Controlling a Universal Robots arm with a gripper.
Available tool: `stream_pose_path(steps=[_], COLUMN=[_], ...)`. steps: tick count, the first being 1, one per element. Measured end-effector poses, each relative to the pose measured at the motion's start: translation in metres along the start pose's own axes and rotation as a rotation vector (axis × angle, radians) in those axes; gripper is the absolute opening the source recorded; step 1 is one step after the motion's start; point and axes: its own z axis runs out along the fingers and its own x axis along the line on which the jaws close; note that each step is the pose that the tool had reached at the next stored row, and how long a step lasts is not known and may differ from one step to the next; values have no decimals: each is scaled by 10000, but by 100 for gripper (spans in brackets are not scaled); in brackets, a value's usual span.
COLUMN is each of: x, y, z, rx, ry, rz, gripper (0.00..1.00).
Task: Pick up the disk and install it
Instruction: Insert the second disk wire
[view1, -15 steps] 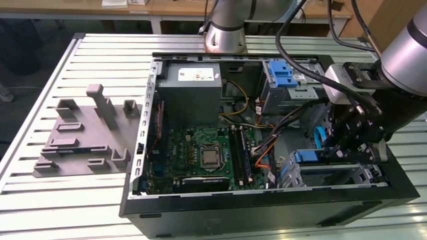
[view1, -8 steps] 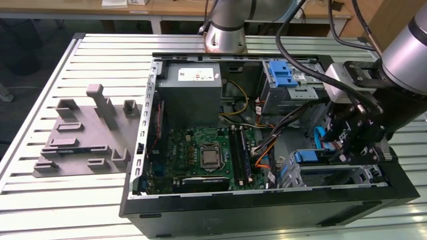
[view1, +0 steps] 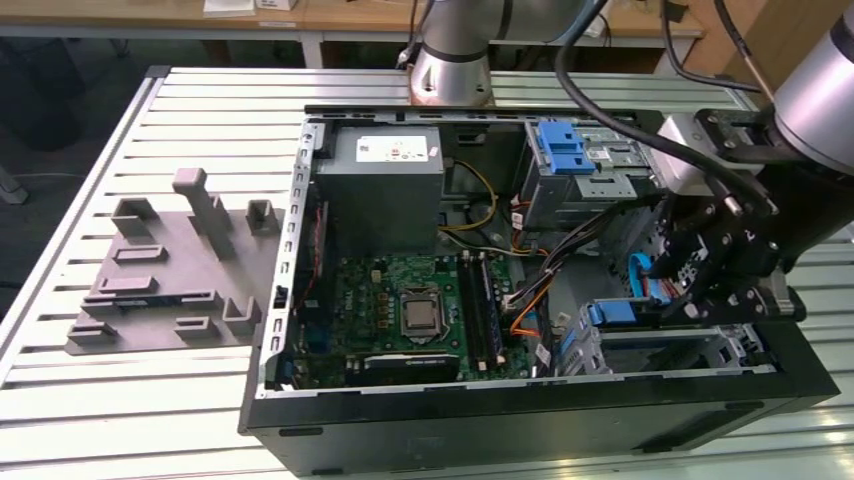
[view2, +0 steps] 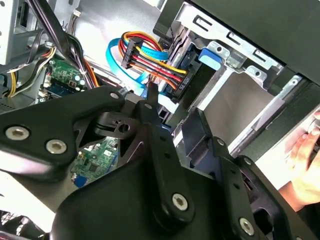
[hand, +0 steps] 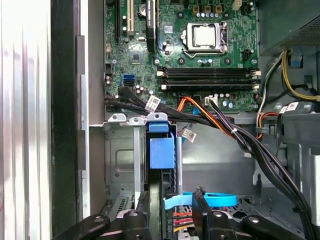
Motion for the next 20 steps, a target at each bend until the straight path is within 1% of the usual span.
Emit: stream_pose_path(steps=[4,5,7,8,10,11,12,13,14,20], x=[-4,-5,-6,-6,-6,-6,-6,-6,-6,-6], y=[2,3,3,4,4,4,4,4,4,4], z=[-69,-86,-108,-115,-120,-120,-120,-121,-121,-121], rx=[-21,-32,-48,-55,-62,-64,-64,-64,-64,-66], ry=[1,0,0,1,-1,0,1,1,2,1], rz=[1,1,2,2,3,3,3,2,2,3], gripper=[47,45,33,33,21,21,15,15,11,11])
